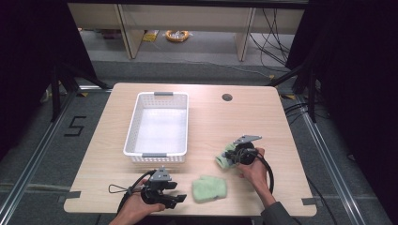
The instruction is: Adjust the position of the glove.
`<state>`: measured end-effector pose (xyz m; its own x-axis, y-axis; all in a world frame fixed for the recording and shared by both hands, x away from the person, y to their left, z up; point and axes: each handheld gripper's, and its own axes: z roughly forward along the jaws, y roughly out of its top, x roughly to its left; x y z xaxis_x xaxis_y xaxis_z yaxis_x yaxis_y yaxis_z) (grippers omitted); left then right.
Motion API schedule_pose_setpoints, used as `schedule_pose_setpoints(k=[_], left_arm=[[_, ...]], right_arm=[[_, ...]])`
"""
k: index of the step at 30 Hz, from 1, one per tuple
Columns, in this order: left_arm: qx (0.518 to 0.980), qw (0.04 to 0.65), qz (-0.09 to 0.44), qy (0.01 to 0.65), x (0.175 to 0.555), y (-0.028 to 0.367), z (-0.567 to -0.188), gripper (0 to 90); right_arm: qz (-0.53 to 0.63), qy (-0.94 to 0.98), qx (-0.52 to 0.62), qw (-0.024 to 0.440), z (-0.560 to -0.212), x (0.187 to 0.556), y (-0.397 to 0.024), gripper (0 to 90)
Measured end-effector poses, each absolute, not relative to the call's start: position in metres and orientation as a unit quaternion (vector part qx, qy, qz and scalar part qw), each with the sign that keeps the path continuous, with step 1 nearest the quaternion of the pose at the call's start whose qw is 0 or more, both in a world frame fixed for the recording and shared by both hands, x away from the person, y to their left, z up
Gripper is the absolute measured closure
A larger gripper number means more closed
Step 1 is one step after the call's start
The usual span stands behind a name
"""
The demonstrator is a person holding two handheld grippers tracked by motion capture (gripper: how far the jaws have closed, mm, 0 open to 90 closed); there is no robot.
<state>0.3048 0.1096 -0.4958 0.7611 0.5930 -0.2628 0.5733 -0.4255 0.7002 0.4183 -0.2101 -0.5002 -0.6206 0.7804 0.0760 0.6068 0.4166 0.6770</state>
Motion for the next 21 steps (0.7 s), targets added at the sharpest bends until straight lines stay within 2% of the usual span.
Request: schedule_pose_setpoints(k=[1, 2, 4, 13, 14, 15, 21], left_arm=[[0.840, 0.413, 0.010, 0.353, 0.304, 0.109, -0.496, 40.1], [0.841, 0.411, 0.012, 0.351, 0.305, 0.110, -0.496, 40.1], [0.842, 0.412, 0.014, 0.348, 0.305, 0.111, -0.495, 40.1], [0.837, 0.416, 0.014, 0.355, 0.307, 0.113, -0.495, 40.2], [0.841, 0.411, 0.019, 0.350, 0.308, 0.114, -0.495, 40.1], [0.838, 0.416, 0.015, 0.353, 0.307, 0.113, -0.495, 40.2], [0.835, 0.415, 0.014, 0.360, 0.308, 0.114, -0.495, 40.1]], right_arm=[[0.347, 0.830, 0.420, 0.120, -0.499, 0.417, -0.210, 85.0], [0.369, 0.823, 0.410, 0.135, -0.502, 0.419, -0.210, 85.2], [0.362, 0.827, 0.413, 0.118, -0.495, 0.417, -0.213, 85.5], [0.410, 0.824, 0.365, 0.142, -0.463, 0.404, -0.221, 85.7], [0.412, 0.822, 0.370, 0.132, -0.459, 0.400, -0.220, 85.7], [0.422, 0.823, 0.353, 0.144, -0.457, 0.399, -0.221, 85.7], [0.434, 0.833, 0.318, 0.130, -0.446, 0.385, -0.213, 85.7]])
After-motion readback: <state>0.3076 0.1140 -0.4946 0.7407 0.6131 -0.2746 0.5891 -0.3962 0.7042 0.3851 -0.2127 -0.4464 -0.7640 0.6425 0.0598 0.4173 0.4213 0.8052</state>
